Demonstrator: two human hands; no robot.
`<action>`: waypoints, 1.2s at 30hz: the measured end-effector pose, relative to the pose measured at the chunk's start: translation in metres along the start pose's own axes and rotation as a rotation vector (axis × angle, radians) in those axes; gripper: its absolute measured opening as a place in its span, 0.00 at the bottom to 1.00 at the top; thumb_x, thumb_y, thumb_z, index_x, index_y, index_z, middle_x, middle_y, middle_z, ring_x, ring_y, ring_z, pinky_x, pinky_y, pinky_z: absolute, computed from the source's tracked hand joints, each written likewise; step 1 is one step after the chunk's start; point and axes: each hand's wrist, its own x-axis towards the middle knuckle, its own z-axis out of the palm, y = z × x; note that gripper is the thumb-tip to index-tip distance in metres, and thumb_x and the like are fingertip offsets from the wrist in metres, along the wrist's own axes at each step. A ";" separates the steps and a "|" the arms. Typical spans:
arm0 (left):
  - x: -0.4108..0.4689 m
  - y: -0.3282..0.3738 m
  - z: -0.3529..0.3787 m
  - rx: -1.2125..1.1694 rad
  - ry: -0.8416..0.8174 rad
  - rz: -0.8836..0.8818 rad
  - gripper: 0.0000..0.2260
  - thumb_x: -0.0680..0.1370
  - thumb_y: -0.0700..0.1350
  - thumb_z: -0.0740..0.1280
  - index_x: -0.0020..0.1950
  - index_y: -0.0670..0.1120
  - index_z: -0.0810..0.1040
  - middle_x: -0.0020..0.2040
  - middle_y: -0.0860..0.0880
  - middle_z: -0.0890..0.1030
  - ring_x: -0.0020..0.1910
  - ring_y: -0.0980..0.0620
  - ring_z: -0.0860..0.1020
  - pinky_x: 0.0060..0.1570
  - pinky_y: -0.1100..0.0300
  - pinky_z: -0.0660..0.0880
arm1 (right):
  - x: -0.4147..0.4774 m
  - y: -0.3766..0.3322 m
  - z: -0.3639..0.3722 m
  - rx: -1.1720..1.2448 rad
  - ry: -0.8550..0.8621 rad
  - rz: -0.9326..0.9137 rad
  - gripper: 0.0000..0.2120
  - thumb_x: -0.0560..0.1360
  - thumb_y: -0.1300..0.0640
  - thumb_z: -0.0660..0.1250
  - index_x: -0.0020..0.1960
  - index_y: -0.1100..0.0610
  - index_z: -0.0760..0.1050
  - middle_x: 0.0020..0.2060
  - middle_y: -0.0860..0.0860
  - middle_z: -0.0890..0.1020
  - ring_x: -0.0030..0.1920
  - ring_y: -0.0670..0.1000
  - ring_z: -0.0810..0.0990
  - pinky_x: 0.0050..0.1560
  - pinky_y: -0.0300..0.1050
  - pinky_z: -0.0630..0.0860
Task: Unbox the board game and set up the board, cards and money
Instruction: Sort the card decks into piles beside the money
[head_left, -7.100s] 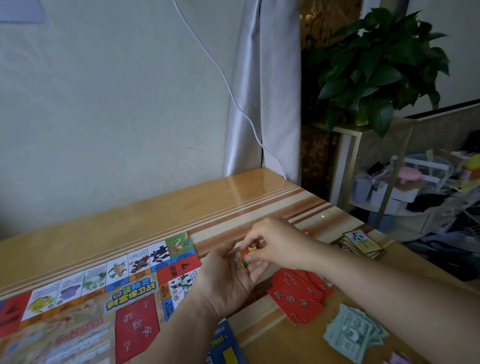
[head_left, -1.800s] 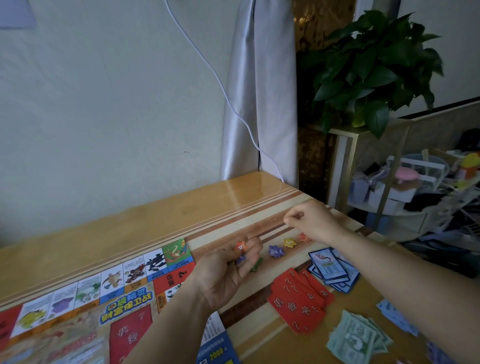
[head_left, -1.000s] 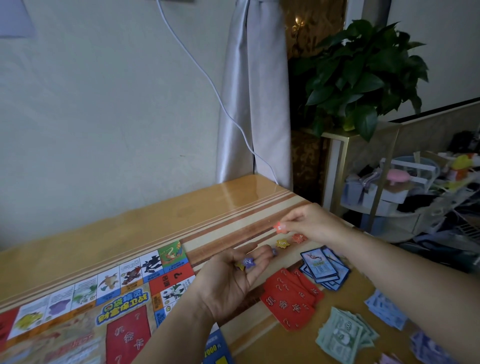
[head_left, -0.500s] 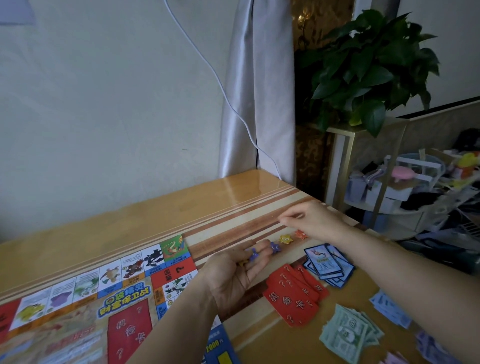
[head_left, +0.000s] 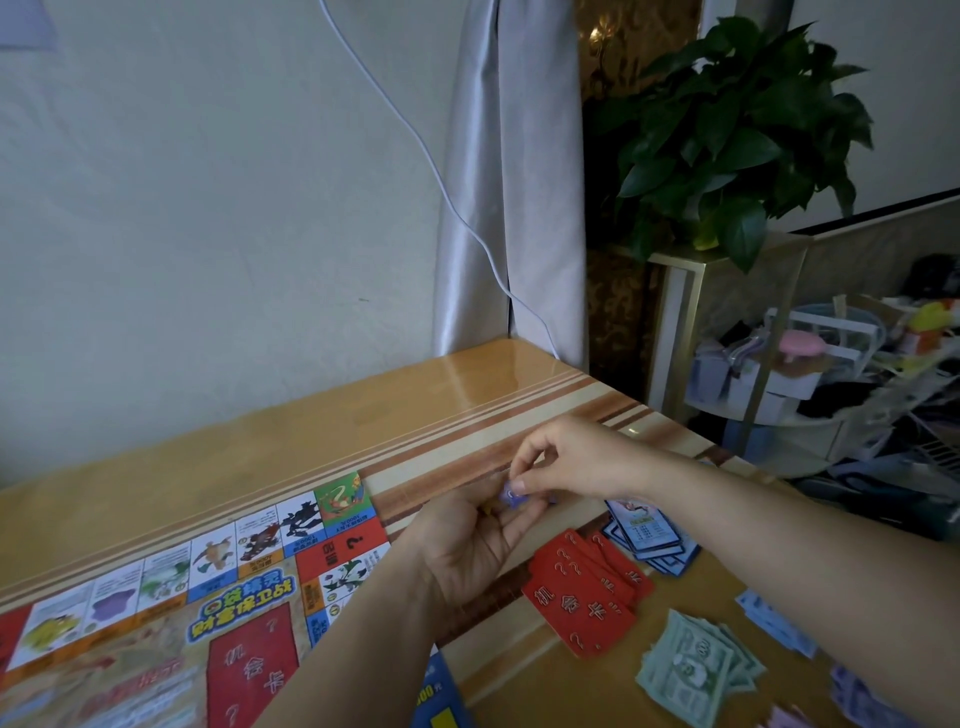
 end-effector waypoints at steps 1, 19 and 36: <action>0.001 0.000 -0.002 0.008 0.015 0.012 0.13 0.82 0.37 0.56 0.59 0.30 0.73 0.54 0.31 0.79 0.41 0.41 0.84 0.45 0.51 0.79 | 0.002 0.001 -0.002 0.033 0.010 0.009 0.01 0.73 0.54 0.71 0.43 0.50 0.81 0.33 0.37 0.81 0.36 0.31 0.76 0.39 0.31 0.70; -0.008 0.005 -0.017 -0.051 -0.041 0.021 0.25 0.82 0.54 0.52 0.68 0.36 0.67 0.58 0.34 0.78 0.53 0.40 0.80 0.52 0.48 0.78 | 0.005 -0.020 0.015 -0.152 0.007 -0.133 0.13 0.71 0.47 0.72 0.54 0.49 0.81 0.47 0.39 0.79 0.50 0.36 0.76 0.49 0.29 0.69; 0.023 0.009 -0.001 0.854 0.236 0.376 0.05 0.78 0.37 0.65 0.44 0.42 0.80 0.41 0.46 0.83 0.38 0.55 0.80 0.39 0.64 0.78 | 0.014 0.015 -0.017 0.051 -0.012 0.172 0.06 0.72 0.49 0.72 0.44 0.50 0.83 0.43 0.44 0.84 0.48 0.44 0.78 0.55 0.43 0.73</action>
